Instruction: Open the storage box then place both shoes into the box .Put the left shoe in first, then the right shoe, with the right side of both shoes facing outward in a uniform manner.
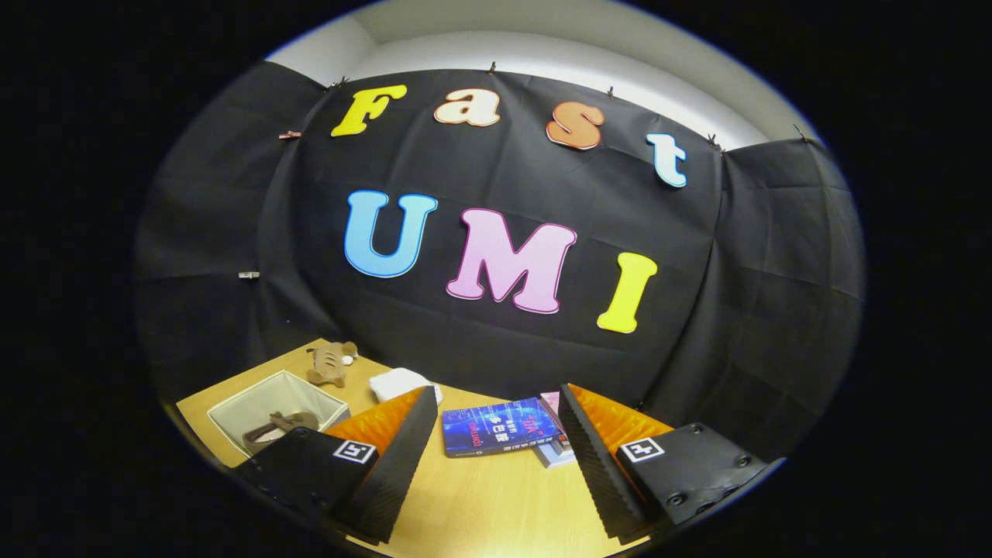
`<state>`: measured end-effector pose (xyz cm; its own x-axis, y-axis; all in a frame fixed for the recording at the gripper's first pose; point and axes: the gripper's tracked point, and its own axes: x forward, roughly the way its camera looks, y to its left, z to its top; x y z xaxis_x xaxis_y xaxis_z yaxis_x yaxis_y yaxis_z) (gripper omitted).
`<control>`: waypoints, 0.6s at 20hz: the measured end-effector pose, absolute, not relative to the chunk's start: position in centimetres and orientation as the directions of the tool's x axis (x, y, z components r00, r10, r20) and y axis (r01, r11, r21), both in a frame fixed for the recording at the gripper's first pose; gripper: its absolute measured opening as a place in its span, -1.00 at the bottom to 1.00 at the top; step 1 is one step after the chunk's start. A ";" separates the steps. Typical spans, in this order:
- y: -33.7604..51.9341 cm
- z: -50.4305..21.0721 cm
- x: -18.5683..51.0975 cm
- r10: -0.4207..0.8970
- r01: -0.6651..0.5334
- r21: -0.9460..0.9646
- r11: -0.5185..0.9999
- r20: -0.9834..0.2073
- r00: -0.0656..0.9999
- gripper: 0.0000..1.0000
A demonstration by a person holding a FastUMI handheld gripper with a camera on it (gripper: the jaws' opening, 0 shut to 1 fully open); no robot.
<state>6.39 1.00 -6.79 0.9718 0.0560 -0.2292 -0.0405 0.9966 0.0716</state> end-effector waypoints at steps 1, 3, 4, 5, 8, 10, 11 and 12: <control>0.1 -7.0 6.3 0.051 -0.038 0.065 0.997 -0.222 0.974 0.96; -1.2 -7.2 6.0 0.049 -0.037 0.059 0.998 -0.208 0.977 0.96; -1.6 -7.5 5.8 0.054 -0.042 0.061 0.997 -0.205 0.977 0.96; -1.9 -7.7 5.5 0.060 -0.048 0.063 0.997 -0.203 0.977 0.96; -2.5 -8.4 5.3 0.086 -0.076 0.062 0.995 -0.195 0.977 0.96; -2.6 -9.3 5.2 0.105 -0.093 0.067 0.993 -0.197 0.975 0.96; -2.6 -9.5 5.1 0.114 -0.101 0.077 0.992 -0.193 0.975 0.96; -2.7 -9.6 5.1 0.119 -0.104 0.088 0.991 -0.189 0.975 0.96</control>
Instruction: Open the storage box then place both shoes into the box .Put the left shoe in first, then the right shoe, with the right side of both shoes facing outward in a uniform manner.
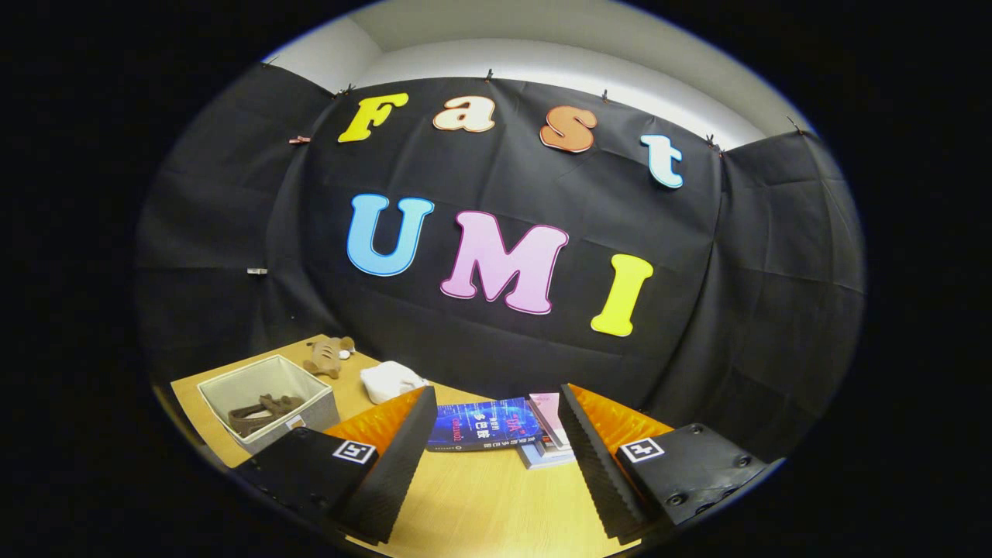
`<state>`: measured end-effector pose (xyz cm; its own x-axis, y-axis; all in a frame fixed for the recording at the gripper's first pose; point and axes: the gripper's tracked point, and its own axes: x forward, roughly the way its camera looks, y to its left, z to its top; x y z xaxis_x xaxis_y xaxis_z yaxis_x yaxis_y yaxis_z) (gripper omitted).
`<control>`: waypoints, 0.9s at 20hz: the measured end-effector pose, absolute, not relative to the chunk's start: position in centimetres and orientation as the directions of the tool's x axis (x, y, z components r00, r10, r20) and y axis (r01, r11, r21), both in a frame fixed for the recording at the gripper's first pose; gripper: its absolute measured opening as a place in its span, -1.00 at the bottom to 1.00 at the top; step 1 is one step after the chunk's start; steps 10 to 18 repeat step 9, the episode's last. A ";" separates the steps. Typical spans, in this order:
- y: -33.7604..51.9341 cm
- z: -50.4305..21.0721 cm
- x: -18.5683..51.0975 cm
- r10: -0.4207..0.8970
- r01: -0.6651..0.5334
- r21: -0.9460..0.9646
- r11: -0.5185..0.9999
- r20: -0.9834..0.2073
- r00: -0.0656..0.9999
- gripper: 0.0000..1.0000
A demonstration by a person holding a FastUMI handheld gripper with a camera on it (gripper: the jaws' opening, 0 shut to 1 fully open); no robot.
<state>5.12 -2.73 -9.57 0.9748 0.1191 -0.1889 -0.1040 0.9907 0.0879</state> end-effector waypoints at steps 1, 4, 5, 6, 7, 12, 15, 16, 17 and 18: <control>-2.9 -9.6 5.1 0.122 -0.105 0.097 0.990 -0.183 0.976 0.96; -2.9 -9.8 5.2 0.137 -0.116 0.123 0.986 -0.176 0.975 0.96; -2.9 -9.8 5.3 0.140 -0.118 0.130 0.984 -0.173 0.975 0.96; -2.9 -9.9 5.4 0.143 -0.121 0.132 0.984 -0.170 0.975 0.96; -3.0 -9.9 5.5 0.146 -0.124 0.133 0.983 -0.170 0.975 0.96; -3.3 -10.0 5.5 0.143 -0.121 0.134 0.984 -0.166 0.976 0.96; -3.3 -10.0 5.5 0.143 -0.121 0.134 0.984 -0.166 0.976 0.96; -3.3 -10.0 5.5 0.143 -0.121 0.134 0.984 -0.166 0.976 0.96; -3.3 -10.0 5.5 0.143 -0.121 0.134 0.984 -0.166 0.976 0.96; -3.3 -10.0 5.5 0.143 -0.121 0.134 0.984 -0.166 0.976 0.96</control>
